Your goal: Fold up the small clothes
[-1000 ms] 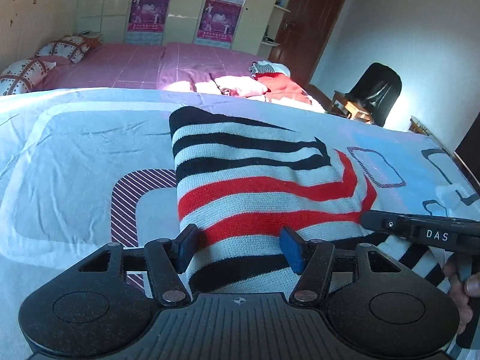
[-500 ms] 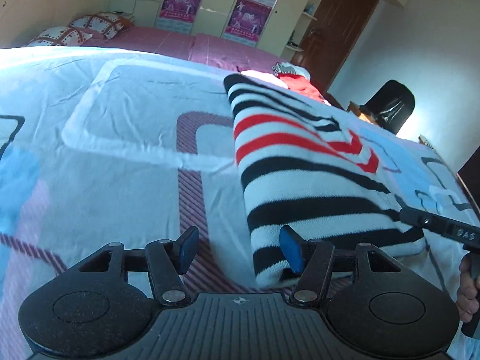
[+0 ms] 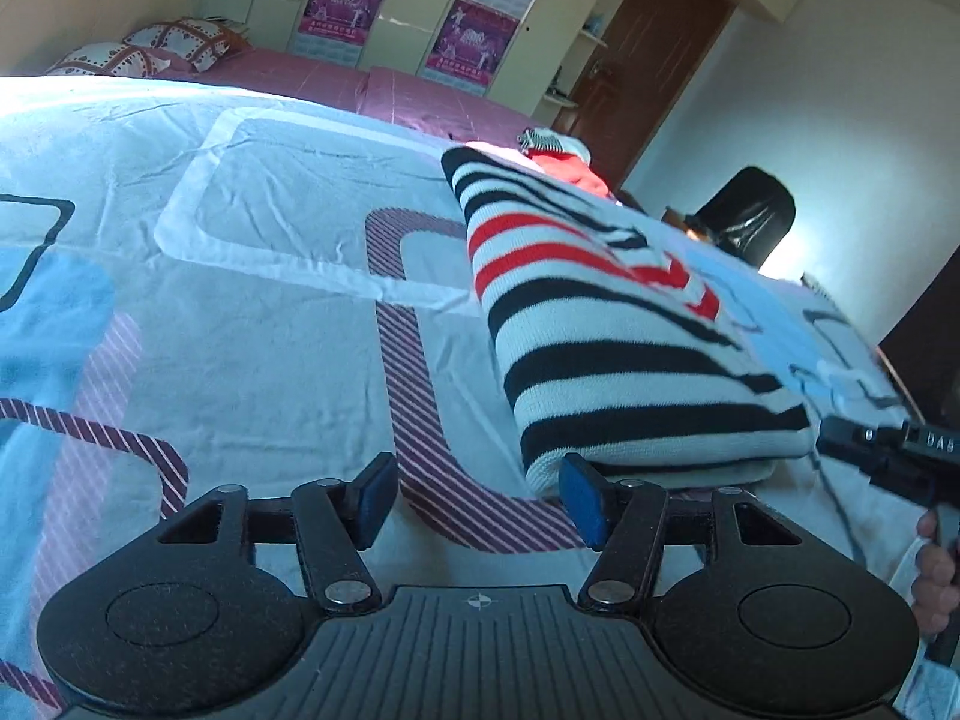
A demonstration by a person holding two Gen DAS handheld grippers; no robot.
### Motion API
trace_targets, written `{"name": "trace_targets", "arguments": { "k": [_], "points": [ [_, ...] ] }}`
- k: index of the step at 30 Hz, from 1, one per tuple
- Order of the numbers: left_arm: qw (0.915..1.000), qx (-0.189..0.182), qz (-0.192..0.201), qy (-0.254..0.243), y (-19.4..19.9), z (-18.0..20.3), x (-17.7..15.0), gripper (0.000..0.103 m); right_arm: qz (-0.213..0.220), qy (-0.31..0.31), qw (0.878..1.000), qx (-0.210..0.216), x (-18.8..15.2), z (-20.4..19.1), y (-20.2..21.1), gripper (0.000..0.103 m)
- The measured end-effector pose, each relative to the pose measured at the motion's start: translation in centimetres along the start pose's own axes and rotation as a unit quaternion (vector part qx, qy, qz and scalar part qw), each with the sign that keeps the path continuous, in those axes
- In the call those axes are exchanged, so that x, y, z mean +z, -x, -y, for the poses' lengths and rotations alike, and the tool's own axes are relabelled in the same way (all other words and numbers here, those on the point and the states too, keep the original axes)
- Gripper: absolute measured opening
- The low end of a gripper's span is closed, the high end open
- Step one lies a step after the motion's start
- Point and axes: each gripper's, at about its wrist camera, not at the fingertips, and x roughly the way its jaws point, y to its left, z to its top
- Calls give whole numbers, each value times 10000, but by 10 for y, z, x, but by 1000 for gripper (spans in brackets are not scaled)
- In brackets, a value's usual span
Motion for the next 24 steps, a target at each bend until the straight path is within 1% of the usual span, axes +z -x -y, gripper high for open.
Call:
{"name": "trace_targets", "arguments": {
  "k": [1,3,4,5,6,7,11,13,15,17,22,24],
  "points": [
    [10000,-29,18,-9,1,0,3,59,4,-55,10000,34,-1,-1,2,31],
    [9999,-78,48,-41,1,3,8,60,62,-166,9998,77,-1,-2,6,44],
    [9999,-76,35,-68,-1,4,13,62,127,-231,9996,77,-1,-5,7,59],
    [9999,-67,14,-93,-3,6,17,67,194,-282,9994,90,-1,-5,8,63],
    [9999,-24,22,-120,-4,9,20,80,235,-346,9991,117,-1,-5,8,63],
    [9998,-3,60,-168,-5,12,23,84,202,-410,9988,171,0,-2,6,63],
    [9996,-102,85,-234,-14,18,34,84,130,-614,9976,306,6,15,-5,63],
    [9996,-119,61,-244,-20,20,38,84,81,-706,9968,368,12,29,-14,63],
    [9996,-208,32,-181,-28,21,43,84,-10,-814,9958,415,17,46,-26,64],
    [9994,-272,-16,-230,-38,23,48,84,-87,-863,9948,530,22,61,-38,64],
    [9989,-199,-86,-420,-59,30,58,84,-298,-933,9915,855,29,87,-67,68],
    [9985,-355,-151,-386,-66,29,63,84,-435,-907,9902,965,31,91,-79,69]
  ]
}}
